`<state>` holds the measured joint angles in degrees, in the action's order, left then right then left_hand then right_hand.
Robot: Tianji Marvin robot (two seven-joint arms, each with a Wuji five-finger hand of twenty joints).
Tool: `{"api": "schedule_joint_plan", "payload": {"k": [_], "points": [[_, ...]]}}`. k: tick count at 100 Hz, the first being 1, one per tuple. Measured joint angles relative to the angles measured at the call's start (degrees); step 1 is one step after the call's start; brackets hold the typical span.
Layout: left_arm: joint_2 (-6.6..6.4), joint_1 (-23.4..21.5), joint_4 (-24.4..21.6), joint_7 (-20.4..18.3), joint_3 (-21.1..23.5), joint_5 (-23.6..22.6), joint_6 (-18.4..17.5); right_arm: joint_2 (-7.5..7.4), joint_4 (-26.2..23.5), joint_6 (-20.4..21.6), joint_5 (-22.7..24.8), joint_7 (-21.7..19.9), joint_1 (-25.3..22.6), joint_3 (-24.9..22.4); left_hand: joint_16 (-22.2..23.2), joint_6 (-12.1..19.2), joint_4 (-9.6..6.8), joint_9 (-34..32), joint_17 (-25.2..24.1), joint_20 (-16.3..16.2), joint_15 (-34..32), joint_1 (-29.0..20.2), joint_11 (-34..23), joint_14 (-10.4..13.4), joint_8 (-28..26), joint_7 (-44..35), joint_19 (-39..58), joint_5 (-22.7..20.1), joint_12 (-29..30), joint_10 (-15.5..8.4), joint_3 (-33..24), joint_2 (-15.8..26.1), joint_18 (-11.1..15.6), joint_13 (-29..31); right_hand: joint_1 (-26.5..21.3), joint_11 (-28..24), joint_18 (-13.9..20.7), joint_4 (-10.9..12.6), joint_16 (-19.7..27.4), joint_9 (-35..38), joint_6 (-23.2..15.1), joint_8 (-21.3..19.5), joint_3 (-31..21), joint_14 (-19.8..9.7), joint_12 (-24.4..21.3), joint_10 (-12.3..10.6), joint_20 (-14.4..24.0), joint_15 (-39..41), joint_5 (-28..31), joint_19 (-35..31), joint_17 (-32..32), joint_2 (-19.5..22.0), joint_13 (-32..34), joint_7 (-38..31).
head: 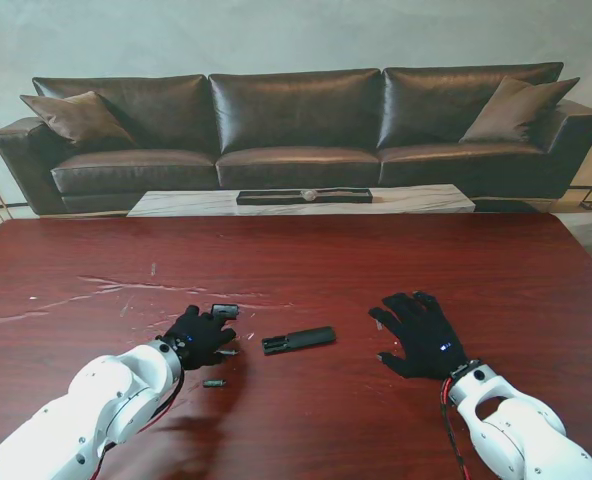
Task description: Install the batteries into the remote control and close the cover
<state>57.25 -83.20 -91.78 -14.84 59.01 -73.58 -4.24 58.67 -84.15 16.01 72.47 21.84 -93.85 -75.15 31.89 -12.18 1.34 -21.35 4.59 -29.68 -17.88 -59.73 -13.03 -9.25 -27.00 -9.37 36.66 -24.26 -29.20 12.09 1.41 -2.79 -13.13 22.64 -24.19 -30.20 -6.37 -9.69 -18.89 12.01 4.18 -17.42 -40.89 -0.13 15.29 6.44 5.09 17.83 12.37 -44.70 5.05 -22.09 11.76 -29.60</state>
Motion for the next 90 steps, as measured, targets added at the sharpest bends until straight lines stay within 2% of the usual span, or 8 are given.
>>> {"api": "schedule_joint_plan", "payload": {"k": [35, 72, 90], "points": [[0.01, 3.41, 3.1, -0.42, -4.58, 1.51, 3.4, 0.01, 0.05, -0.07, -0.22, -0.2, 0.15, 0.24, 3.66, 0.01, 0.0, -1.25, 1.85, -3.17, -3.94, -1.34, -2.44, 0.0, 0.0, -1.34, 5.66, -0.69, -2.13, 0.0, 0.0, -0.85, -0.45, 0.05, -0.01, 0.0, -0.04, 0.0, 0.0, 0.01, 0.0, -0.01, 0.0, 0.0, 0.0, 0.0, 0.13, 0.0, 0.0, -0.09, 0.0, 0.0, 0.0, 0.0], [0.17, 5.64, 6.19, 1.6, -8.37, 3.01, 7.78, 0.02, 0.13, -0.19, -0.43, -0.25, 0.23, 0.33, 6.14, -0.56, 0.0, -2.88, 3.53, -6.25, -7.84, -1.35, -5.35, 0.0, -0.85, -3.6, 11.79, -2.52, -4.18, 0.0, 0.0, -1.44, -0.89, 2.27, -0.01, 0.0, -0.05, 0.0, 0.0, 0.01, 0.0, -0.01, 0.0, 0.0, 0.0, 0.0, 0.14, 0.0, 0.0, -0.11, 0.0, 0.0, 0.0, 0.0], [0.33, 6.51, 7.17, 2.2, -10.07, 3.64, 9.41, 0.02, 0.19, -0.25, -0.43, -0.04, 0.23, 0.32, 6.74, -1.18, 0.0, -3.53, 4.7, -6.94, -9.27, -1.36, -6.74, 0.0, -2.44, -6.69, 13.96, -1.61, -4.75, 0.0, 0.0, -1.43, -0.96, 3.74, -0.01, 0.0, -0.05, 0.0, 0.0, 0.01, -0.01, -0.01, 0.0, 0.0, 0.0, 0.0, 0.15, 0.0, 0.0, -0.17, 0.0, 0.01, 0.0, 0.0]]}}
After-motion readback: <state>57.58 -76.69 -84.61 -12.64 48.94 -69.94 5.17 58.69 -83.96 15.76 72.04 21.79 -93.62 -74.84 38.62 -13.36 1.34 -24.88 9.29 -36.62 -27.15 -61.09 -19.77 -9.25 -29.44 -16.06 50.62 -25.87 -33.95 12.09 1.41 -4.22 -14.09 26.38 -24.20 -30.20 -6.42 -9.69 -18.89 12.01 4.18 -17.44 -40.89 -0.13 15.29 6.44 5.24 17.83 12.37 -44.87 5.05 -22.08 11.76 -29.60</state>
